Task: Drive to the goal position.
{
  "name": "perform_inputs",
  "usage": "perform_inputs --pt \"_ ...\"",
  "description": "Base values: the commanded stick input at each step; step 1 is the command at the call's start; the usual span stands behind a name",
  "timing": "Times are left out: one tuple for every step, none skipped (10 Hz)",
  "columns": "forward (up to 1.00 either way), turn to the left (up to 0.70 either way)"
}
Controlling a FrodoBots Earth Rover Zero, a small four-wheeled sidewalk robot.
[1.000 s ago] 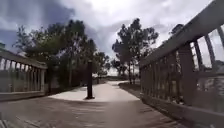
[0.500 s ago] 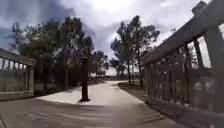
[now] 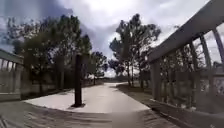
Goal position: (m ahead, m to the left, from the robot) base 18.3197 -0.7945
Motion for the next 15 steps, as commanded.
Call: perform_inputs --pt "0.85 0.0" --pt "0.85 0.0" --pt "0.85 0.0" --pt "0.85 0.0" --pt "0.85 0.0" --pt "0.85 0.0" --pt "0.85 0.0" --pt "0.85 0.0" --pt "0.85 0.0" --pt "0.85 0.0" --pt "0.85 0.0" --pt "0.85 0.0" --pt "0.85 0.0" --pt "0.85 0.0" --pt "0.85 0.08"
